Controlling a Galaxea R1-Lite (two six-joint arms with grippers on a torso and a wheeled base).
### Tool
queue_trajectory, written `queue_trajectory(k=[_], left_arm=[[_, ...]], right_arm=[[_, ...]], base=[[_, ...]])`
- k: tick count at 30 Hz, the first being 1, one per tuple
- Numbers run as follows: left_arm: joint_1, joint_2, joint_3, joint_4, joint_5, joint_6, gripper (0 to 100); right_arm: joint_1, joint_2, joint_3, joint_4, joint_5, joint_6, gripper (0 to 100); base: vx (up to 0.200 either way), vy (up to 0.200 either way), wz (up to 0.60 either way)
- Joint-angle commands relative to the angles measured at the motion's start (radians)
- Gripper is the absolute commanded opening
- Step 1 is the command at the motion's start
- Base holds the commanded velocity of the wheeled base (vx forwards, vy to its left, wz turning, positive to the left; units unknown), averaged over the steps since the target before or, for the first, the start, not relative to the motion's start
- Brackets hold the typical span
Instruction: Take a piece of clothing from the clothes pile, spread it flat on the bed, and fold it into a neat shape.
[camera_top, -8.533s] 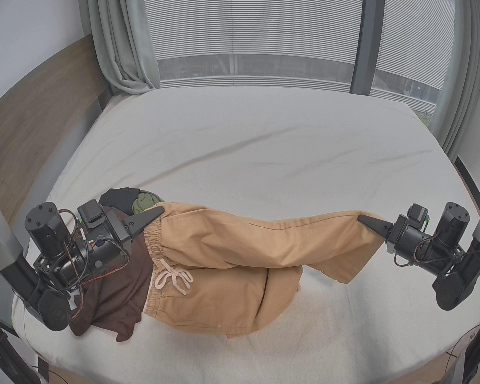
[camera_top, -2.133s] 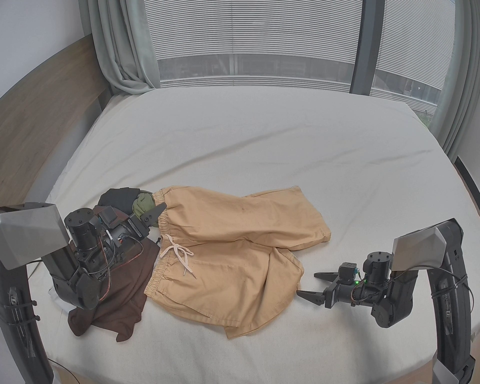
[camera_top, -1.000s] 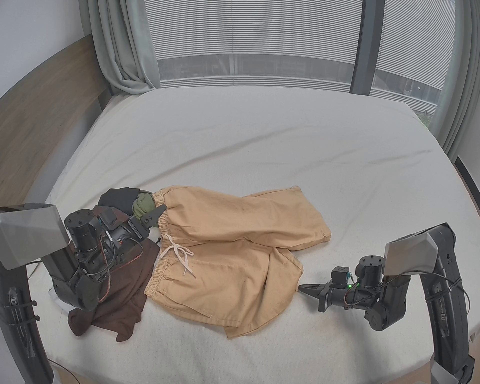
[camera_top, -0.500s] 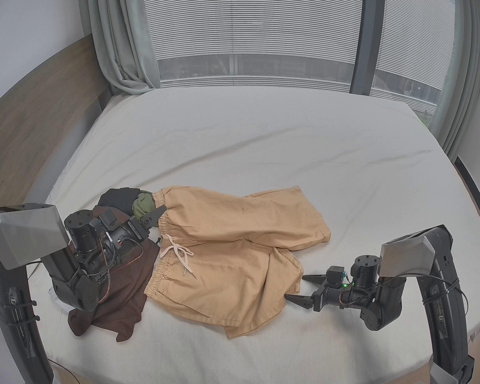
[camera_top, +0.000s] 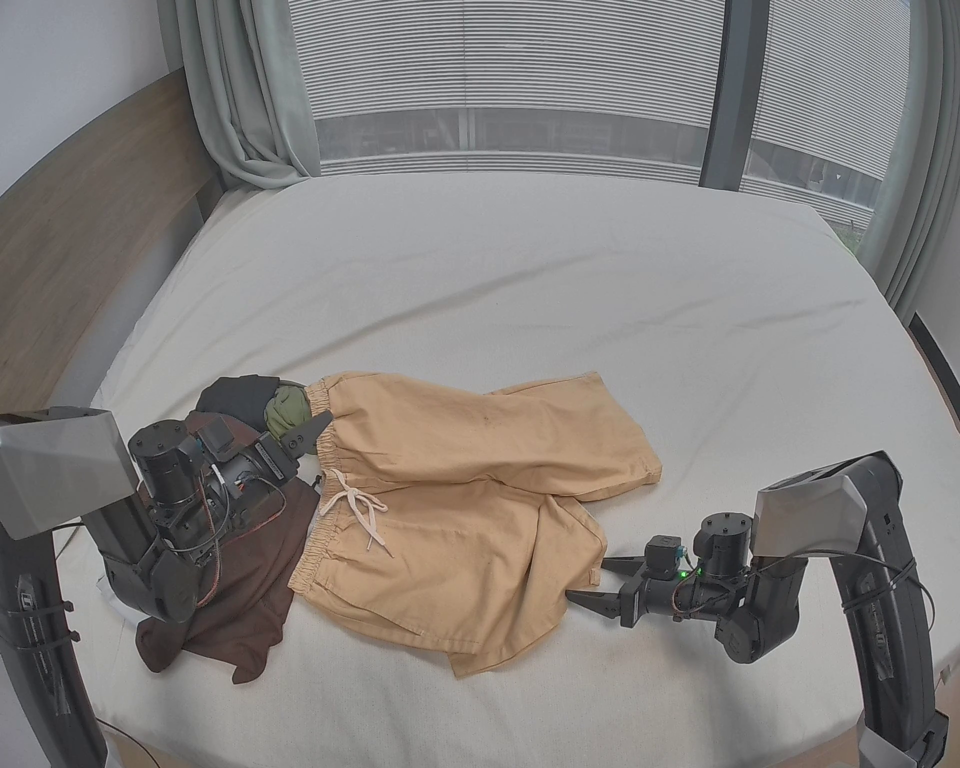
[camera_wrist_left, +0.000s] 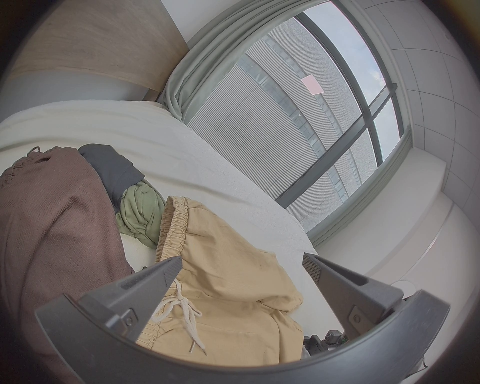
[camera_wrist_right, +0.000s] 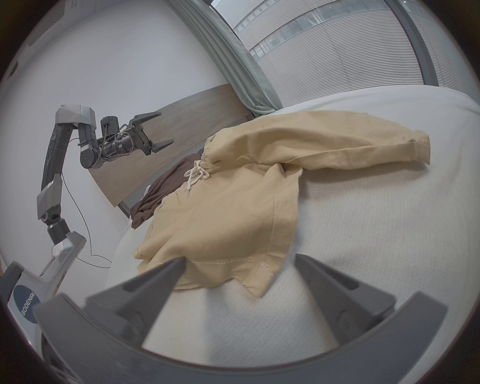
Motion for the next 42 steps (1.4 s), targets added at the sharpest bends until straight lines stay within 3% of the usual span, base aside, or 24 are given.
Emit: queue_trajectory(k=[1,11,30,42], left_arm=[[0.000,0.002,0.001,0.000,0.000,0.000,100],[0.000,0.005,0.006,-0.002,0.000,0.000,100],[0.000,0.005,0.012,0.000,0.002,0.004,100],[0.000,0.009,0.013,-0.002,0.000,0.006,100]], right_arm=[[0.000,0.001,-0.003,-0.001,-0.001,0.001,0],[-0.035,-0.020,0.030,-0.017,-0.002,-0.002,0],[-0.198,-0.138,0.147,-0.014,0.006,-0.028,0],[-0.244,-0.160,-0.019,0.167,0.007,0.007,0]], base=[[0.000,0.000,0.00],[0.000,0.000,0.00],[0.000,0.000,0.00],[0.000,0.000,0.00]])
